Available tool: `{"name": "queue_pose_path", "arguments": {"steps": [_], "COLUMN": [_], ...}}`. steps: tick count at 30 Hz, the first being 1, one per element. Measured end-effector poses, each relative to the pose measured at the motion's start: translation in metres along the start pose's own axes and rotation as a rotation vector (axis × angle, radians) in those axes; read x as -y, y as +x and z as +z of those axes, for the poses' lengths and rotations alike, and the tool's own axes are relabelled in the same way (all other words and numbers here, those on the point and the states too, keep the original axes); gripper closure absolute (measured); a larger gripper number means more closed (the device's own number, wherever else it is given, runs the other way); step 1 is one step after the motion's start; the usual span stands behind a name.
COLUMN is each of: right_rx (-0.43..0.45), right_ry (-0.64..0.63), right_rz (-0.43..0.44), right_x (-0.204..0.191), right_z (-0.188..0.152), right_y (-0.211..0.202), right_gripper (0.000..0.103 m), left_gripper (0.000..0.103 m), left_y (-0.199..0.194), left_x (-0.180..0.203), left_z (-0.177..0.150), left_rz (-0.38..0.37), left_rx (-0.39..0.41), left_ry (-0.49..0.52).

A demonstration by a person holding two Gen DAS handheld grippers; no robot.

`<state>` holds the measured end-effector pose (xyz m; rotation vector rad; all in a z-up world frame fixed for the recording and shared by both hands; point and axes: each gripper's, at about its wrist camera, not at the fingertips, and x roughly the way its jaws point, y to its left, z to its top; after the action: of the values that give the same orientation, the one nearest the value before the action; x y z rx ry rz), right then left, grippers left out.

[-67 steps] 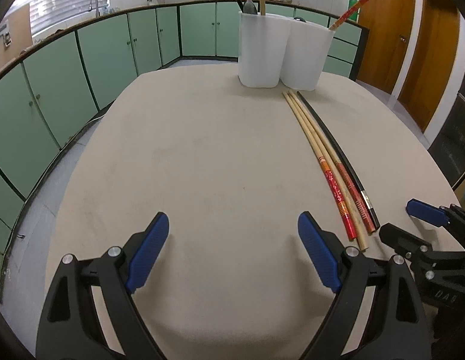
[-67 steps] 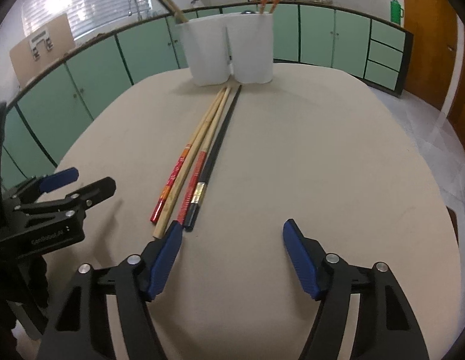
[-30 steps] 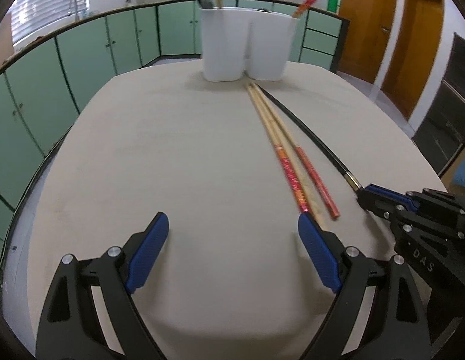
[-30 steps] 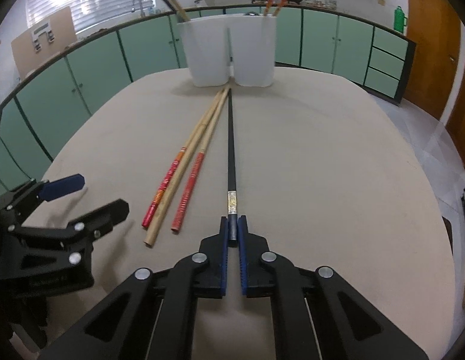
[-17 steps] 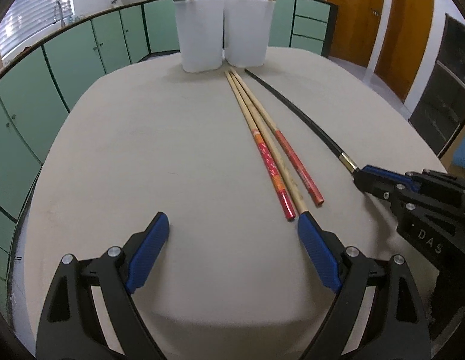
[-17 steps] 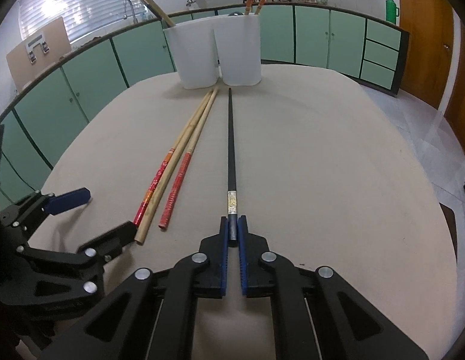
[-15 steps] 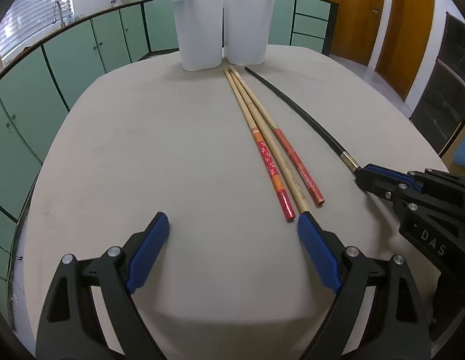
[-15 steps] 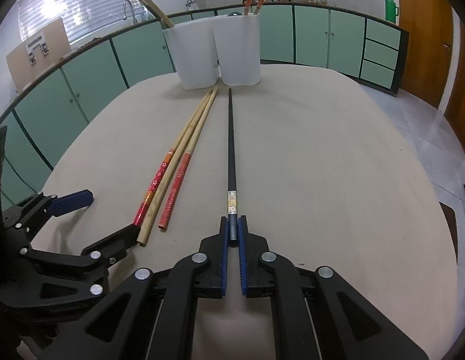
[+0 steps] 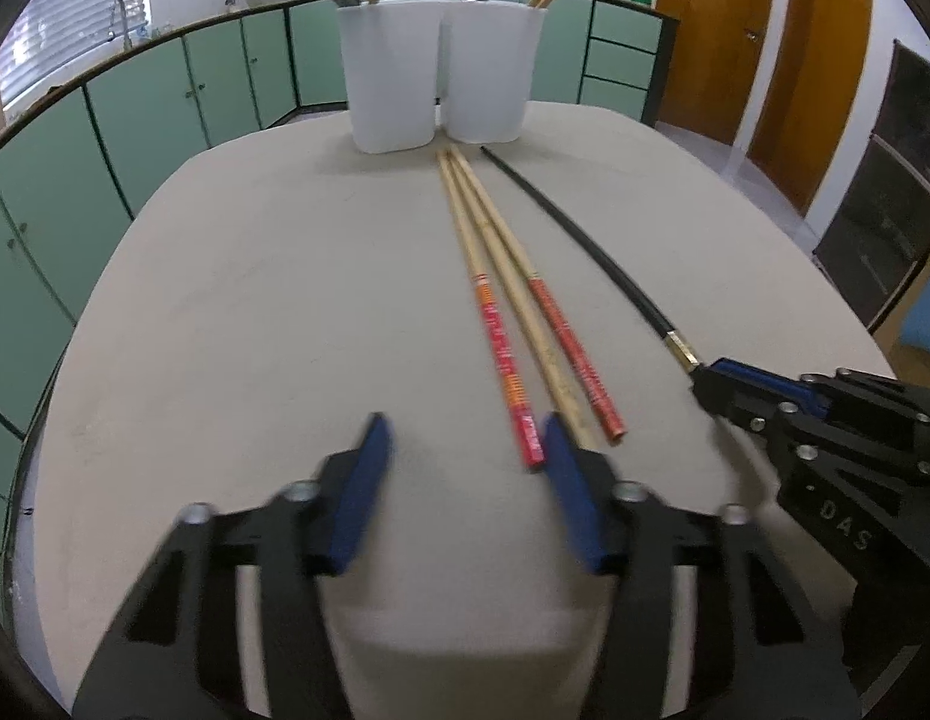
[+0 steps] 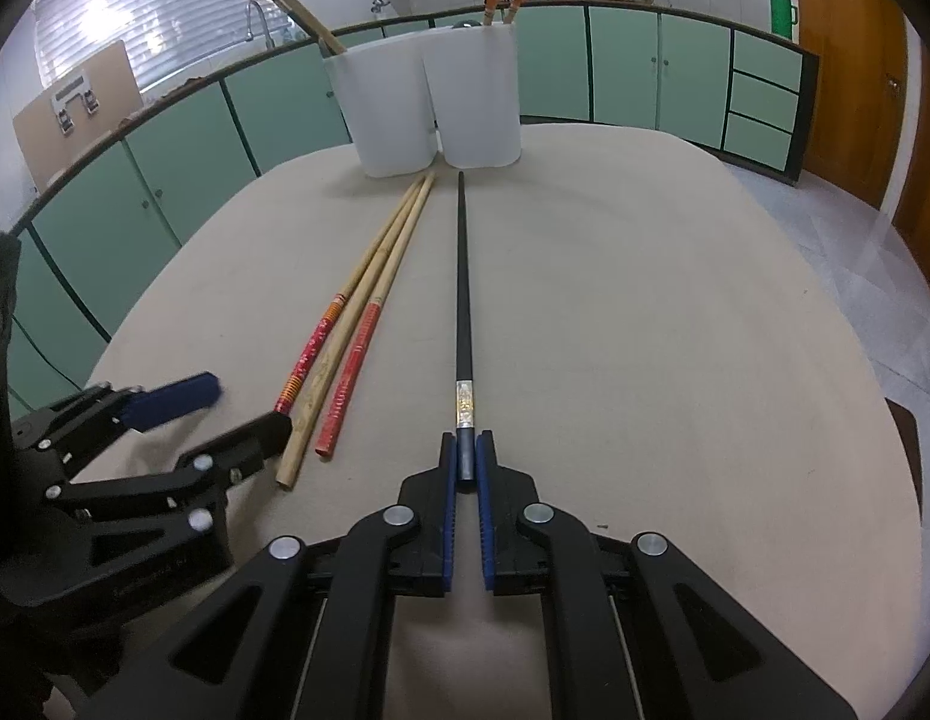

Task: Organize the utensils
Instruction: 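Grasp the black chopstick with the right gripper while the left grasps a red-patterned chopstick, then lift both chopsticks and carry them to the white holder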

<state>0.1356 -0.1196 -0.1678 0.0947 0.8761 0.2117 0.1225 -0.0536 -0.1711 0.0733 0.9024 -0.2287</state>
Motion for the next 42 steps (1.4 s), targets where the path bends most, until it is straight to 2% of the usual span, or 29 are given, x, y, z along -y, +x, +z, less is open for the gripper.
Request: {"name": "queue_pose_path", "arguments": {"steps": [4, 6, 16, 21, 33, 42], "right_rx": [0.000, 0.000, 0.026, 0.058, 0.228, 0.350], "right_ry": [0.001, 0.002, 0.007, -0.006, -0.042, -0.104], "right_rz": [0.002, 0.003, 0.014, 0.009, 0.007, 0.043], "right_x": [0.001, 0.000, 0.003, 0.004, 0.009, 0.004], "right_z": [0.000, 0.000, 0.000, 0.004, 0.047, 0.097], "right_y": [0.000, 0.000, -0.007, -0.021, -0.079, -0.122], "right_gripper": [0.096, 0.096, 0.097, 0.097, 0.097, 0.097], "left_gripper": [0.089, 0.096, 0.097, 0.098, 0.098, 0.098], "left_y": [-0.001, -0.001, -0.008, -0.027, -0.102, -0.140], "left_x": [0.005, 0.005, 0.001, -0.003, -0.013, -0.021], "left_z": [0.000, 0.000, -0.001, 0.004, 0.052, 0.097], "left_rz": [-0.030, -0.050, -0.051, -0.032, -0.012, -0.028], "left_rx": [0.005, 0.006, 0.016, 0.060, 0.289, 0.434], "left_ry": [0.000, -0.007, -0.023, -0.013, 0.001, 0.016]}}
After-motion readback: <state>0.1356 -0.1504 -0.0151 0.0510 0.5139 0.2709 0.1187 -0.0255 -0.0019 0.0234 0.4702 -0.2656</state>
